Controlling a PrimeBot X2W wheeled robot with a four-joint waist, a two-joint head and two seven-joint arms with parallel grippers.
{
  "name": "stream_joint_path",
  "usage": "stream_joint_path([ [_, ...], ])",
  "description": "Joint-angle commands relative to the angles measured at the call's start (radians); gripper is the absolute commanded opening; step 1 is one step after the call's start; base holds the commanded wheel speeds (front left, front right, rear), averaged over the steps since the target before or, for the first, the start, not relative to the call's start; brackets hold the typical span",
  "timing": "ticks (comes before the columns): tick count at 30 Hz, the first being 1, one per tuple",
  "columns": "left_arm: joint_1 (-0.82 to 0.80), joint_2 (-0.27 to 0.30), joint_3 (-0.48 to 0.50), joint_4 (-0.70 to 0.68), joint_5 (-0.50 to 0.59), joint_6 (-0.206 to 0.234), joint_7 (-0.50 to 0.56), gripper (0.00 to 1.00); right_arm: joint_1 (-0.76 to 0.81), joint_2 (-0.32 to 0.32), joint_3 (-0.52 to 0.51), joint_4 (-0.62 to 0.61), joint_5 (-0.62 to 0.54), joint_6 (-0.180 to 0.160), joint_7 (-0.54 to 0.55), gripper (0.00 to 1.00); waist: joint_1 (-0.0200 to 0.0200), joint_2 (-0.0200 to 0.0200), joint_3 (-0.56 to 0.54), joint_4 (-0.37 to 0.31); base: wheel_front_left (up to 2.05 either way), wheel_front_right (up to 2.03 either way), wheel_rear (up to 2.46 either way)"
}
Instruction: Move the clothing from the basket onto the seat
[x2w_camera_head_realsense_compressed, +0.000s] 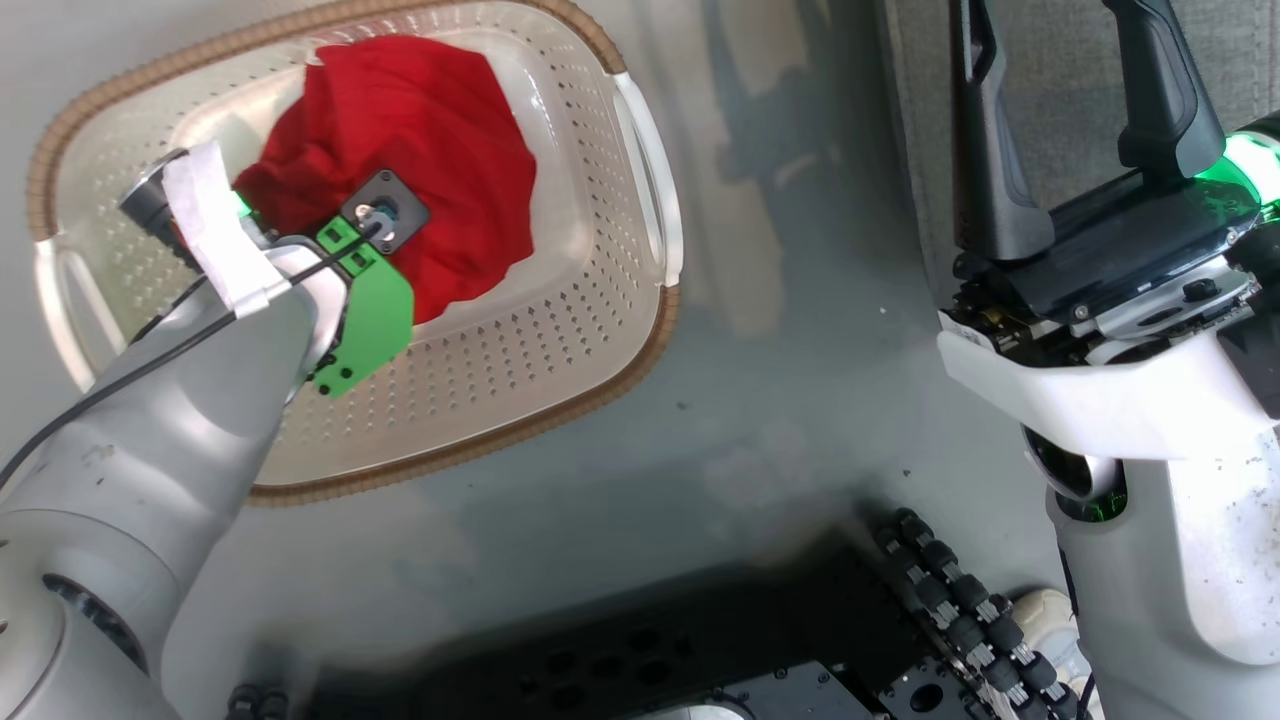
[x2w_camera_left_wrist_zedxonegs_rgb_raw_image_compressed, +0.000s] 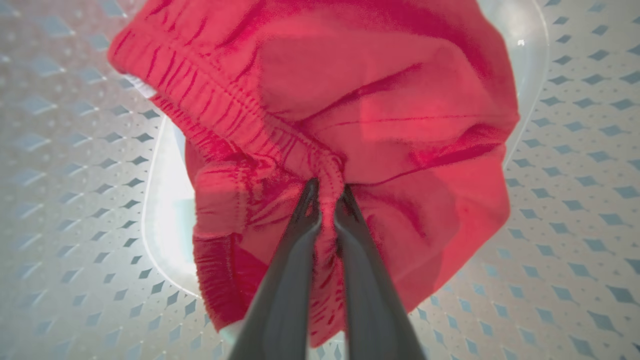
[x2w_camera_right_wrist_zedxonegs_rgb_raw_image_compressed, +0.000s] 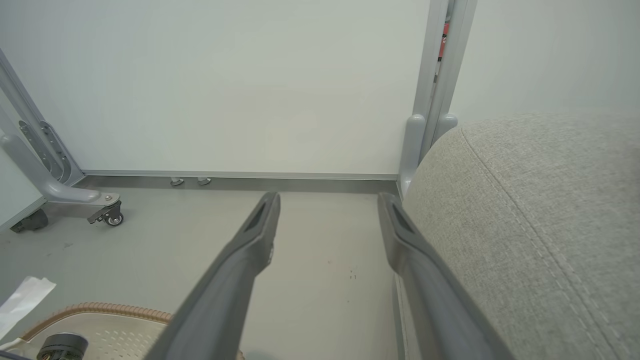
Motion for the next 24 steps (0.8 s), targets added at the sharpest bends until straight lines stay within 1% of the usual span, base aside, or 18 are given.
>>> stream_joint_path([
  [1, -0.009, -0.004, 0.000, -0.006, 0.005, 0.000, -0.016, 0.00, -0.003, -0.002, -0.004, 0.006, 0.001, -0.001, 0.000, 1.00, -0.0001, 0.0000, -0.026, 0.014, 0.00, 0.00, 0.00],
  [6, 0.017, -0.025, 0.000, -0.031, -0.012, 0.000, -0.089, 0.00, 0.007, -0.002, -0.014, 0.038, -0.001, -0.001, 0.000, 1.00, -0.0001, 0.0000, -0.096, 0.038, 0.00, 0.00, 0.00],
  [13, 0.058, -0.063, 0.000, -0.049, -0.044, 0.000, -0.179, 0.00, 0.037, -0.002, -0.033, 0.097, -0.009, -0.001, 0.000, 1.00, -0.0001, 0.0000, -0.223, 0.078, 0.00, 0.00, 0.00],
  [18, 0.102, -0.089, 0.000, -0.066, -0.065, 0.000, -0.224, 0.00, 0.076, -0.003, -0.048, 0.142, -0.013, -0.001, 0.000, 1.00, -0.0001, 0.0000, -0.335, 0.110, 0.00, 0.00, 0.00],
  [24, 0.154, -0.112, 0.003, -0.102, -0.135, 0.000, -0.261, 0.00, 0.132, -0.003, -0.071, 0.193, -0.020, -0.001, 0.000, 1.00, -0.0001, 0.0000, -0.467, 0.151, 0.00, 0.00, 0.00],
])
